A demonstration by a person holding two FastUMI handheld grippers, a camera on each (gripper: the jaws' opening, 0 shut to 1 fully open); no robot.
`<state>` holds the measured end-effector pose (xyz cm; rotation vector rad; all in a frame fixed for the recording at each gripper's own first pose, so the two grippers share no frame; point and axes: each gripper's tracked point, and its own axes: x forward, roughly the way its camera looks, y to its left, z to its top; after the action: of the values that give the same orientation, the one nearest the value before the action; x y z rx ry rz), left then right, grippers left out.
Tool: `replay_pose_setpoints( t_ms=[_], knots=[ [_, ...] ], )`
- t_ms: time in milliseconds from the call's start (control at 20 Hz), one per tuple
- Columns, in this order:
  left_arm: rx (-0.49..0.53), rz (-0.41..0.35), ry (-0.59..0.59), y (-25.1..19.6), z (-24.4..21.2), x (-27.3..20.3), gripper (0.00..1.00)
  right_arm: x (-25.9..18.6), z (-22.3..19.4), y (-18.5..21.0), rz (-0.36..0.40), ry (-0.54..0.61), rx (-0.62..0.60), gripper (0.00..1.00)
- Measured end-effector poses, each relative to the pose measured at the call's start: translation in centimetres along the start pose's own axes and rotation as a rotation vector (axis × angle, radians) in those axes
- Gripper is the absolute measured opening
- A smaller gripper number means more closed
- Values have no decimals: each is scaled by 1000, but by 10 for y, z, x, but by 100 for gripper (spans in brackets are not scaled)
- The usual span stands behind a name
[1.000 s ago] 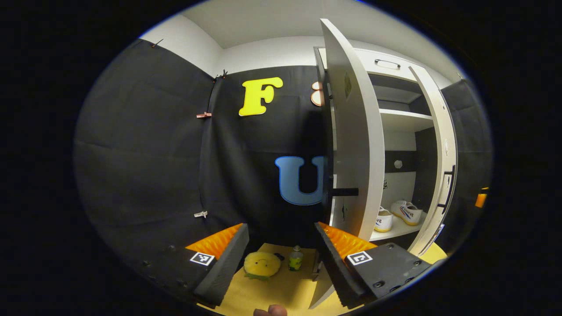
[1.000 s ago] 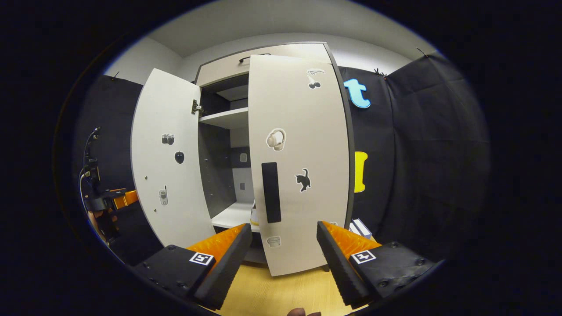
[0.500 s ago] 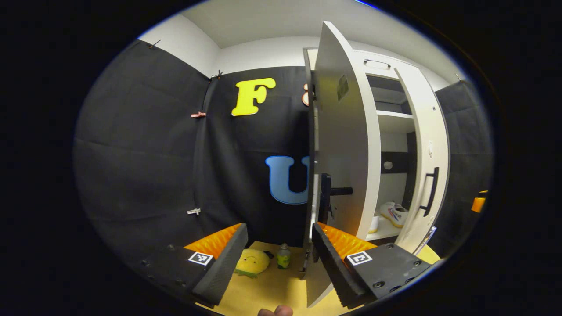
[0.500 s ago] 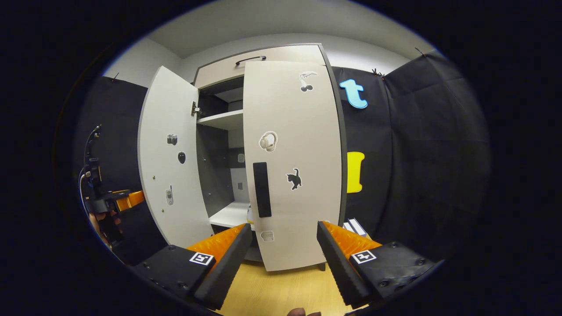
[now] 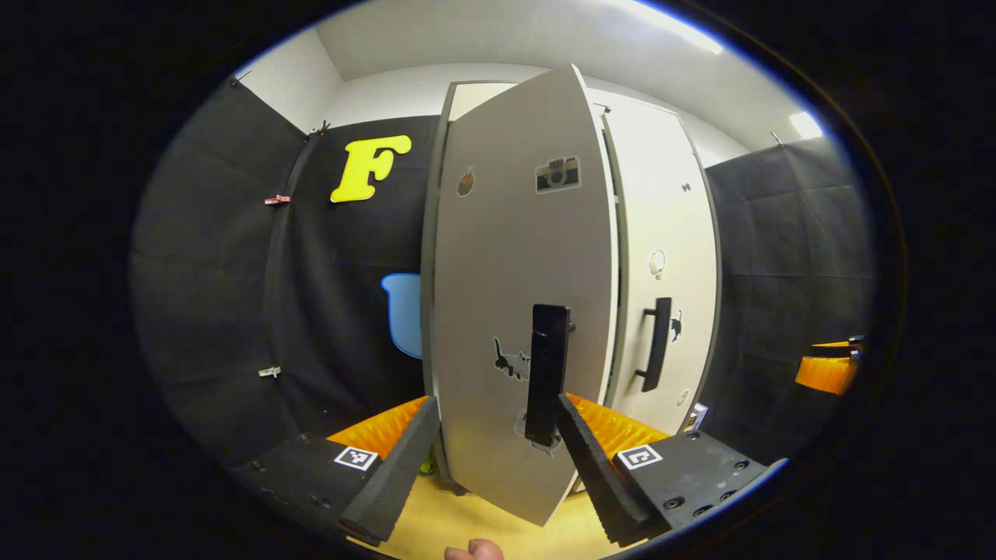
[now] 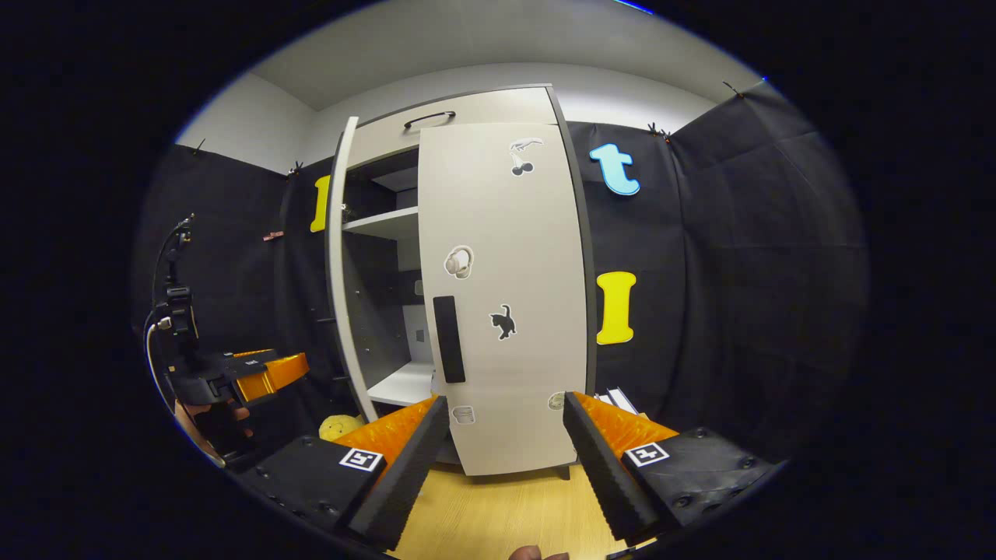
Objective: Grab one shoe with the right hand and put it into the shoe cabinet, grab the other shoe with the left hand and put it into the shoe cabinet; then close the right door with the right hand and the left door with the left hand.
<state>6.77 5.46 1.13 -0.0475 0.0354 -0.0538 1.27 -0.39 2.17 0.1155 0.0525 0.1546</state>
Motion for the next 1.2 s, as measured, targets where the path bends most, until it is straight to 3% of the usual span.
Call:
replay_pose_setpoints(
  t_ms=[550,750,1200],
  knots=[
    [-8,-14,-3,-32,4,-47,96,-9,6,-1,5,-11,5,100],
    [8,-12,-23,-38,10,-60,95,-13,9,3,1,-19,-11,97],
    [30,-17,-33,-44,9,-71,95,-18,13,3,-42,-35,-45,97]
  ],
)
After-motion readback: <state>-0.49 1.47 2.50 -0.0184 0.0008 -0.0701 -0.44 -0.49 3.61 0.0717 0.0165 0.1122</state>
